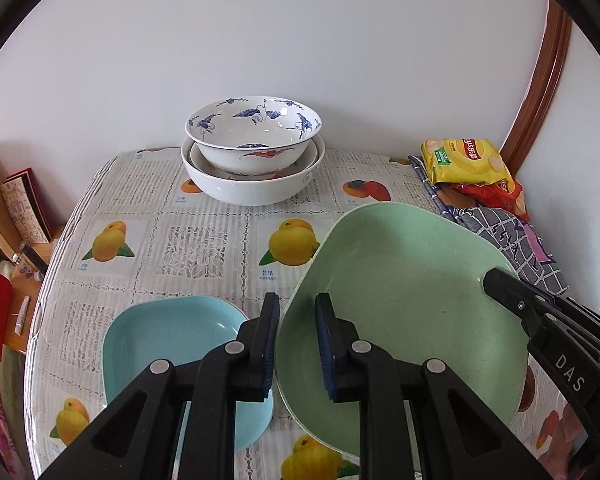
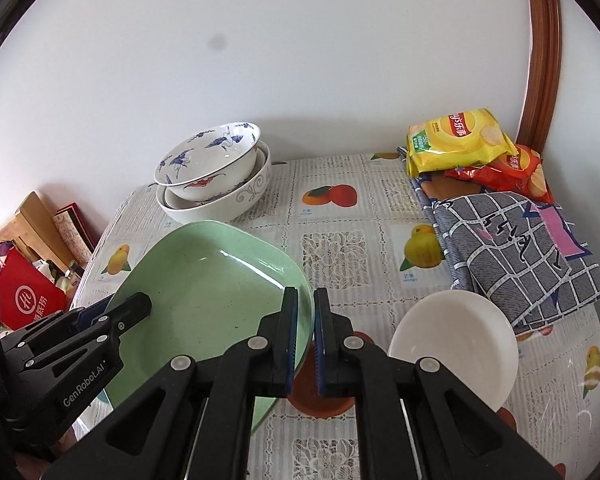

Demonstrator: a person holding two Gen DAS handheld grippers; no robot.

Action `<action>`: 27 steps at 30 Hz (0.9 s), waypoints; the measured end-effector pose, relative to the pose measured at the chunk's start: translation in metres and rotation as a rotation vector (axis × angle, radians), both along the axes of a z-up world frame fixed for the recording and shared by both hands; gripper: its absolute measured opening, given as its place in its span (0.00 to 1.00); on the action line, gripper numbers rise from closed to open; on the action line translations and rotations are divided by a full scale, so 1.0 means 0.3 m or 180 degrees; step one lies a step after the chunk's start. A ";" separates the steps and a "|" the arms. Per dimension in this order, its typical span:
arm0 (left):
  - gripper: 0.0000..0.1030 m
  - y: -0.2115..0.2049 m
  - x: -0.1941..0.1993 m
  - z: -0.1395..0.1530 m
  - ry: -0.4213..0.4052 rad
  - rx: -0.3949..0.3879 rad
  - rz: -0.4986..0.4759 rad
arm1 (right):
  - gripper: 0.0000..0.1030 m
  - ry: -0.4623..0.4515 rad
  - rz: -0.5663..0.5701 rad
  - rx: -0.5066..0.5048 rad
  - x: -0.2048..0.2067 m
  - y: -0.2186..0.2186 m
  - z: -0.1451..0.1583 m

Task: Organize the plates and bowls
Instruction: 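Lift the light-green plate with both grippers and carry it over the teal plate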

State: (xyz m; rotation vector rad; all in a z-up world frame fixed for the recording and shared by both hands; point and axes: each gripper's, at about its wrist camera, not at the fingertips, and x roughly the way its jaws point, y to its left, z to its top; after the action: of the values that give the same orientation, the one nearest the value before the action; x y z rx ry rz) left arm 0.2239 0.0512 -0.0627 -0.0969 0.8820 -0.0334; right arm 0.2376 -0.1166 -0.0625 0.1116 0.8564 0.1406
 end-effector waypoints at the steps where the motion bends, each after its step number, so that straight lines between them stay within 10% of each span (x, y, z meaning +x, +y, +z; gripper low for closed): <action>1: 0.18 -0.003 -0.013 0.002 -0.0004 -0.0006 -0.0003 | 0.07 0.0002 -0.0002 0.0015 -0.012 -0.003 0.003; 27: 0.18 0.073 -0.185 0.013 -0.0049 -0.0006 0.0150 | 0.07 -0.0094 0.0085 0.0069 -0.156 0.075 0.039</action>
State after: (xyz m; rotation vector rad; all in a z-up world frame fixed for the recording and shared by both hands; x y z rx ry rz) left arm 0.1684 0.0730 -0.0589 -0.1190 0.8642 0.0089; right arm 0.1907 -0.0941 -0.0509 0.1180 0.8271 0.1761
